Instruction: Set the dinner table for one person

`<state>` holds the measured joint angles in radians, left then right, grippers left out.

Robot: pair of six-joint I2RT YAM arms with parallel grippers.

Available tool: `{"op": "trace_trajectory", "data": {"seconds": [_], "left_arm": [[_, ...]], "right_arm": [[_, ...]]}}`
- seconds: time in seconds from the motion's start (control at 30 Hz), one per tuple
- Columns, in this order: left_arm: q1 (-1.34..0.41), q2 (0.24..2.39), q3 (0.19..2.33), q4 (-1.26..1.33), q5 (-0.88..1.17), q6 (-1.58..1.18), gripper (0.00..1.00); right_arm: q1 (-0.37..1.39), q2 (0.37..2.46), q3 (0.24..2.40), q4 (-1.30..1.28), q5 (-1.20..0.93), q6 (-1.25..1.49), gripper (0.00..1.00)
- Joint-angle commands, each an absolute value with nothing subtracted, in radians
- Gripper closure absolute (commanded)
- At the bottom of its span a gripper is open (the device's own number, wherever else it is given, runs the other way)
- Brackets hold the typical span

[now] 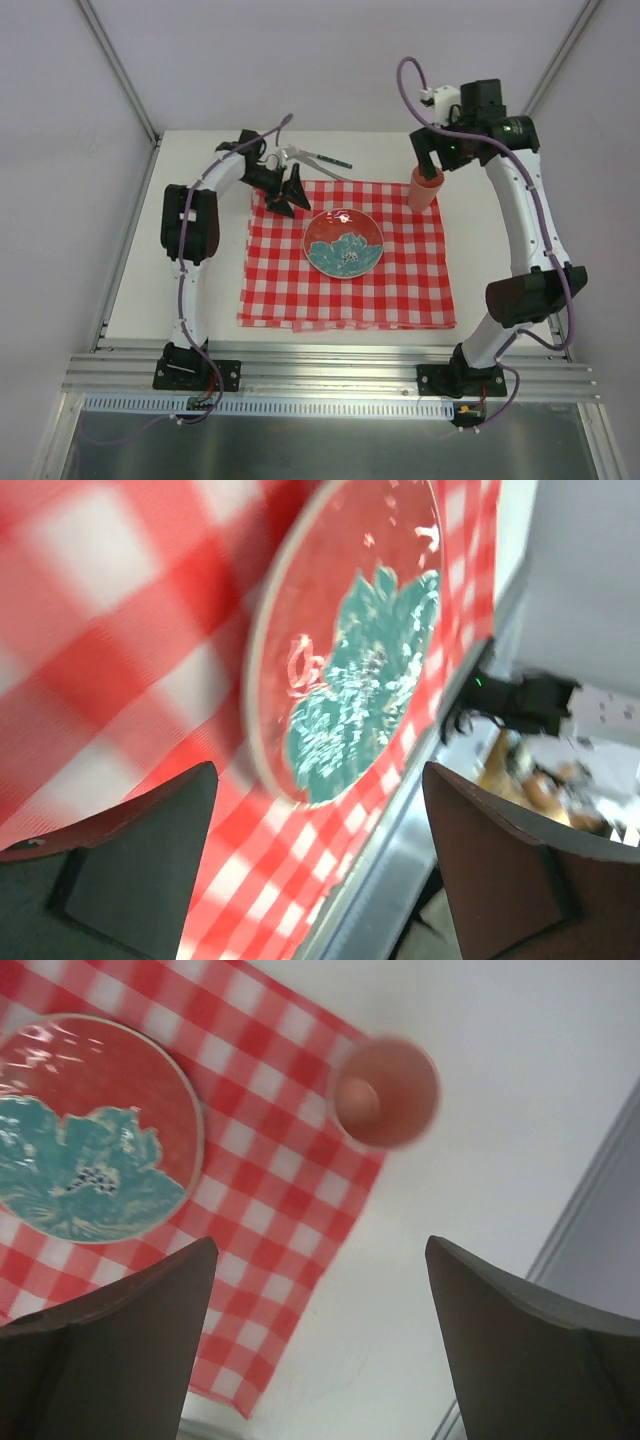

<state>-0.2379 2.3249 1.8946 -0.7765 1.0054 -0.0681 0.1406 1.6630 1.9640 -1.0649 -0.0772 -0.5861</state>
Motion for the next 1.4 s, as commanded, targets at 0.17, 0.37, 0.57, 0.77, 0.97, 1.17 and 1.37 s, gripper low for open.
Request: {"op": "trace_trajectory", "data": {"seconds": [0.17,0.37,0.57,0.77,0.97,1.17,1.37], "left_arm": [[0.031,2.019,1.914,-0.853,0.724,0.044,0.15],[0.060,1.898,1.758,-0.851,0.765,0.046,0.10],[0.025,1.750,1.554,-0.857,0.648,0.156,0.11],[0.018,1.669,1.465,-0.880,0.578,0.167,0.13],[0.003,1.709,1.491,-0.899,0.612,0.166,0.10],[-0.057,1.772,1.549,-0.917,0.660,0.147,0.01],[-0.098,1.747,1.516,-0.919,0.680,0.135,0.01]], "right_arm": [[0.443,1.997,2.289,-1.026,-0.193,-0.618,0.13],[0.451,2.210,2.339,-0.928,-0.261,-0.595,0.15],[0.448,2.307,2.370,-0.824,-0.374,-0.730,0.15],[0.419,2.376,2.362,-0.513,-0.446,-0.550,0.16],[0.387,2.482,2.457,-0.350,-0.348,-0.431,0.14],[0.410,2.511,2.425,-0.261,-0.324,-0.402,0.13],[0.414,2.543,2.434,-0.287,-0.310,-0.426,0.13]]}}
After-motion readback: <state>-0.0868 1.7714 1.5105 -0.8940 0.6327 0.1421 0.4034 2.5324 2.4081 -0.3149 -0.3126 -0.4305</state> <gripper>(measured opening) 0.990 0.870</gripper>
